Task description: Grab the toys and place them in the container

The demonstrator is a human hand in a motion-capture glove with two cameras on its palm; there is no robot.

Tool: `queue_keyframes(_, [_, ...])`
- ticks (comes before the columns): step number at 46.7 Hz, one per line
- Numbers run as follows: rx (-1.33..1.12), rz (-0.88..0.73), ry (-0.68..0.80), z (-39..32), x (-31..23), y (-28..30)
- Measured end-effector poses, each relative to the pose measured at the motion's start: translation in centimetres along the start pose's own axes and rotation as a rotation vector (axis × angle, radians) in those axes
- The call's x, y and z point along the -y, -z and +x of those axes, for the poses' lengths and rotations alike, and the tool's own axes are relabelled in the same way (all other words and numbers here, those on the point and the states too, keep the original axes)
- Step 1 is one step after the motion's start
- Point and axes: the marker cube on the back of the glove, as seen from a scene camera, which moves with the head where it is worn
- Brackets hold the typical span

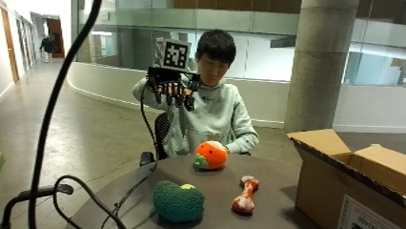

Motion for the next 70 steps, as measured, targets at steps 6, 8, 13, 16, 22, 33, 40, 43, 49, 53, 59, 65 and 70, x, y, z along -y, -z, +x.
queue_keyframes(6, [0.061,-0.134,-0.019,-0.4,1.1,-1.1])
queue_keyframes(8, [0.074,-0.166,-0.027,-0.4,1.8,-1.5])
queue_keyframes(13, [0.079,-0.185,-0.025,-0.3,4.0,-2.9])
queue_keyframes(16, [0.089,-0.167,-0.039,-0.1,5.9,-4.2])
queue_keyframes(22, [0.125,-0.103,0.012,0.2,9.3,-9.4])
queue_keyframes(33, [0.177,-0.428,-0.037,-1.2,9.4,-22.1])
queue_keyframes(40, [0.259,-0.410,-0.017,-0.8,10.9,-25.2])
queue_keyframes(43, [0.272,-0.371,-0.015,-0.9,10.8,-25.5])
queue_keyframes(49, [0.264,-0.222,0.001,-2.0,10.8,-26.0])
queue_keyframes(53, [0.257,-0.164,0.015,-2.4,10.9,-25.8])
queue_keyframes(59, [0.199,-0.158,0.053,-3.5,10.4,-24.9])
queue_keyframes(65, [0.173,-0.269,0.101,-4.7,9.3,-22.5])
queue_keyframes(70, [0.197,-0.281,0.125,-6.3,8.4,-17.7])
